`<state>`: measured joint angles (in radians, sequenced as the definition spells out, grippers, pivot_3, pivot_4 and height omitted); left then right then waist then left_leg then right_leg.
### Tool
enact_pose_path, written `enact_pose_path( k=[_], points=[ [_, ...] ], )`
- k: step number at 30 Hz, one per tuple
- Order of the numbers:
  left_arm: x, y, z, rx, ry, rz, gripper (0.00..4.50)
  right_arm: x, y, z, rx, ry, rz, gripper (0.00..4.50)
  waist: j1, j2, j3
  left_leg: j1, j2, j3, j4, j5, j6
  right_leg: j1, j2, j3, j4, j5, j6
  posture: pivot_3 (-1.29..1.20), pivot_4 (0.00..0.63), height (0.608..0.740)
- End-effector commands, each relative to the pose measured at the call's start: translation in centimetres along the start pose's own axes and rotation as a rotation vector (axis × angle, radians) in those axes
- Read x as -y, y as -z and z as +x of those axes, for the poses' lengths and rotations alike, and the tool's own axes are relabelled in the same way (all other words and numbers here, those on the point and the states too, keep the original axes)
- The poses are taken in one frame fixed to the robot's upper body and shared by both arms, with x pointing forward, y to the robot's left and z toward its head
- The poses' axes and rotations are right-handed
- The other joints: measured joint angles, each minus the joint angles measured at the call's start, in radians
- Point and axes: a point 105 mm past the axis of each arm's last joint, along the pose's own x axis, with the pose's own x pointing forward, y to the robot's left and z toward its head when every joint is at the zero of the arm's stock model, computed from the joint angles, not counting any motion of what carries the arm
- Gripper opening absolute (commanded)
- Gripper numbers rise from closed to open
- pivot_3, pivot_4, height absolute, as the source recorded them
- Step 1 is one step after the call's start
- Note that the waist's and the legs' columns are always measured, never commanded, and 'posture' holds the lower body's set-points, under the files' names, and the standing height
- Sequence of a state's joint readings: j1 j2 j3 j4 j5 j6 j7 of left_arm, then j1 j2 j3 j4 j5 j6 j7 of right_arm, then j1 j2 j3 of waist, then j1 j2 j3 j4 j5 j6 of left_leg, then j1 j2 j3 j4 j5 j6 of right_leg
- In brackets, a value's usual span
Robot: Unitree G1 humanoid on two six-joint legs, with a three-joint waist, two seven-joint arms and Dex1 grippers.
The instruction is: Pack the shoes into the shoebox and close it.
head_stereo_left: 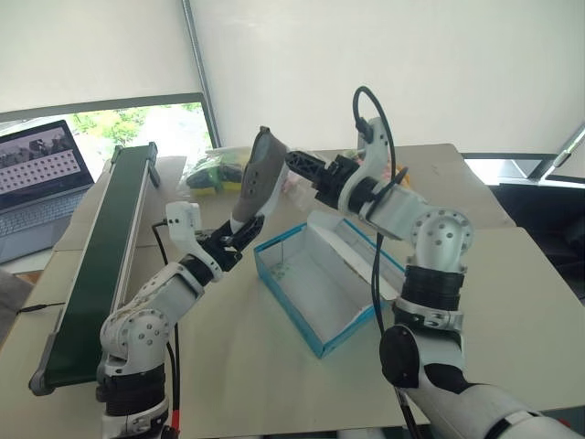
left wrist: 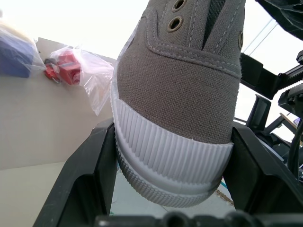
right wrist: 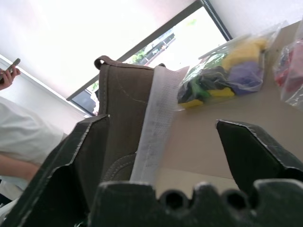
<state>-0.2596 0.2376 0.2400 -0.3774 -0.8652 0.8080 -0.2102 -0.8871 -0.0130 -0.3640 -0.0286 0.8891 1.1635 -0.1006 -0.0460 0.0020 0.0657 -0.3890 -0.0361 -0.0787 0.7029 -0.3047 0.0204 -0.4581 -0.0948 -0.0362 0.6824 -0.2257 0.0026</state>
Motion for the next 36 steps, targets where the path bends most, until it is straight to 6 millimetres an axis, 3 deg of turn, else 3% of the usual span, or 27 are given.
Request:
enact_pose_path(
  k=[1,8,18,23,26,34,36],
  points=[
    [1.1,-1.5,0.3,0.060,0.051,0.030,2.82,-0.5,0.6,0.1,-0.026,-0.048,0.038,4.49,-0.002,0.000,0.000,0.000,0.000,0.000,0.000,0.000,0.000,0.000,0.000,0.000,0.000,0.000,0.000,0.00,0.150,0.640],
    [2.3,-1.7,0.4,0.053,0.124,0.026,2.82,-0.9,3.4,0.8,-0.087,-0.119,0.158,4.49,0.000,0.000,0.000,0.000,0.002,0.000,0.000,-0.001,0.001,0.000,0.001,0.000,0.000,0.000,0.000,0.00,0.150,0.640],
    [2.8,-1.2,0.7,0.033,0.146,0.018,2.82,-5.8,2.7,0.7,-0.069,-0.365,0.289,4.49,0.000,0.001,0.000,0.000,0.000,-0.001,0.001,0.000,0.000,0.000,0.001,0.000,0.000,0.000,0.000,0.00,0.150,0.640],
    [2.7,-1.3,0.8,0.033,0.144,0.020,2.82,-5.6,3.0,0.8,-0.084,-0.342,0.298,4.49,-0.001,0.001,0.000,0.000,0.000,0.000,0.001,-0.001,0.001,0.000,0.001,0.000,0.000,0.000,0.000,0.00,0.150,0.640],
    [2.7,-1.3,0.8,0.033,0.143,0.020,2.82,-5.2,3.2,0.7,-0.084,-0.318,0.288,3.75,-0.001,0.001,0.000,0.000,0.000,0.000,0.001,-0.001,0.002,0.000,0.001,0.000,0.000,0.000,0.000,0.00,0.150,0.640],
    [2.7,-1.1,0.8,0.028,0.139,0.019,2.82,-5.6,2.7,0.6,-0.065,-0.335,0.286,1.01,0.000,0.001,0.000,0.000,0.000,0.000,0.001,-0.002,0.004,0.000,0.001,0.000,0.000,0.000,0.000,0.00,0.150,0.640],
    [2.6,-0.9,0.8,0.020,0.137,0.023,2.82,-5.9,2.5,0.5,-0.054,-0.349,0.285,0.52,-0.001,0.001,0.000,0.000,0.000,0.000,0.001,-0.004,0.006,0.000,0.001,0.000,0.000,0.000,0.000,0.00,0.150,0.640]
  ],
)
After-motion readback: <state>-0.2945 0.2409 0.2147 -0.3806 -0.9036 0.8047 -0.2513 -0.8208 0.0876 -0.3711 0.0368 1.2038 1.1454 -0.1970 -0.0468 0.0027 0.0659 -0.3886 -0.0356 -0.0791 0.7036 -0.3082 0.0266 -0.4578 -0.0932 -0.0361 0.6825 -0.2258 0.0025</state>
